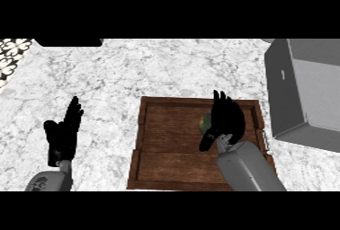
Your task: Pick the squash from the tray and place it in the cardboard box
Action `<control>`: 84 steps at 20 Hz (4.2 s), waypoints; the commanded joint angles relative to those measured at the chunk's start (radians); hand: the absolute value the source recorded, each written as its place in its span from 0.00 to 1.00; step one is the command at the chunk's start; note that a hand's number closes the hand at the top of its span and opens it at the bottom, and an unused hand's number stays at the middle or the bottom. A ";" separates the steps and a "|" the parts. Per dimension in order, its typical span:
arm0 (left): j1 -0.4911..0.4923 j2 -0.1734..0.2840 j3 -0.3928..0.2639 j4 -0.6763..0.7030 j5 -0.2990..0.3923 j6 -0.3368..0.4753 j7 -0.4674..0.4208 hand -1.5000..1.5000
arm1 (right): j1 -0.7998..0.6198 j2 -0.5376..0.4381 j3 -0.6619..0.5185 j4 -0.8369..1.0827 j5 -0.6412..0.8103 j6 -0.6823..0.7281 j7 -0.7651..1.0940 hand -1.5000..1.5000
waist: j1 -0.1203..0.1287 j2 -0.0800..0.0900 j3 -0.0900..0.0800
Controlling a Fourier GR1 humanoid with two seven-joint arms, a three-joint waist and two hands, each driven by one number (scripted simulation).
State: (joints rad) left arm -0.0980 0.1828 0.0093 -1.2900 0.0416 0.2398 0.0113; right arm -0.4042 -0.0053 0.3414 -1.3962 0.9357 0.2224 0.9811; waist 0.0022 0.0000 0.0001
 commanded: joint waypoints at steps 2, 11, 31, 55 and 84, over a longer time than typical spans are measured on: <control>-0.090 -0.011 0.029 0.063 -0.011 -0.004 -0.005 0.50 | -0.035 0.005 0.011 0.037 -0.021 0.002 0.057 0.00 | -0.002 0.000 0.000; 0.085 -0.021 0.010 -0.105 -0.038 -0.032 0.019 0.50 | -0.061 0.005 -0.026 0.201 0.003 -0.109 -0.066 1.00 | 0.005 0.000 0.000; 0.040 -0.030 0.066 -0.004 -0.021 -0.023 -0.023 0.50 | 0.559 -0.648 0.185 -0.360 -0.058 -0.168 -0.910 1.00 | -0.053 -0.011 -0.001; -0.016 -0.003 0.072 -0.048 -0.019 -0.055 0.064 0.50 | 0.884 -0.933 -0.893 -0.790 -0.824 -0.061 -1.116 1.00 | -0.018 -0.002 -0.001; -0.087 0.000 0.067 -0.026 -0.036 -0.099 0.093 0.50 | -0.216 -0.766 -0.452 0.693 -0.431 -0.171 -1.401 0.00 | 0.043 0.013 0.002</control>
State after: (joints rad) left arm -0.1435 0.1457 0.0587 -1.3007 -0.0105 0.1676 0.0418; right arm -0.5146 -0.7944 -0.1178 -0.8943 0.4732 0.0393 -0.4084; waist 0.0425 0.0115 0.0016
